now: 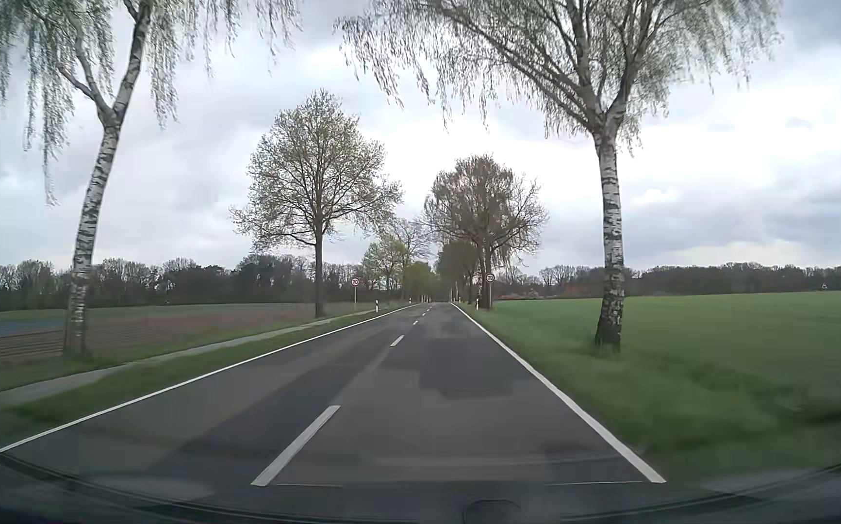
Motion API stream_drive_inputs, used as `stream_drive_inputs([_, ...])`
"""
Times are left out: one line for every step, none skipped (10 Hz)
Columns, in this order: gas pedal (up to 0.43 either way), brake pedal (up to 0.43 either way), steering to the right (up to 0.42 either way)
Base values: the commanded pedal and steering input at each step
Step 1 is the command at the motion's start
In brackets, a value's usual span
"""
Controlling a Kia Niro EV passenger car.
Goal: Follow the waypoints while adhering to traffic rules and regulations
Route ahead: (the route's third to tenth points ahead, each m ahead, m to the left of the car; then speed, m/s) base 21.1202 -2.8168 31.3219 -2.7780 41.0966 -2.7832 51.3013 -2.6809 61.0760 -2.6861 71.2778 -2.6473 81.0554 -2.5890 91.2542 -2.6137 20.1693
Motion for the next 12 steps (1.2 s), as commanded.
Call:
stream_drive_inputs([0.067, 0.000, -0.001])
stream_drive_inputs([0.067, 0.000, -0.001])
stream_drive_inputs([0.067, 0.000, -0.001])
stream_drive_inputs([0.067, 0.000, -0.002])
stream_drive_inputs([0.079, 0.000, -0.003])
stream_drive_inputs([0.087, 0.000, -0.003])
stream_drive_inputs([0.087, 0.000, -0.003])
stream_drive_inputs([0.087, 0.000, -0.003])
stream_drive_inputs([0.087, 0.000, -0.003])
stream_drive_inputs([0.087, 0.000, -0.003])
stream_drive_inputs([0.087, 0.000, -0.004])
stream_drive_inputs([0.087, 0.006, -0.004])
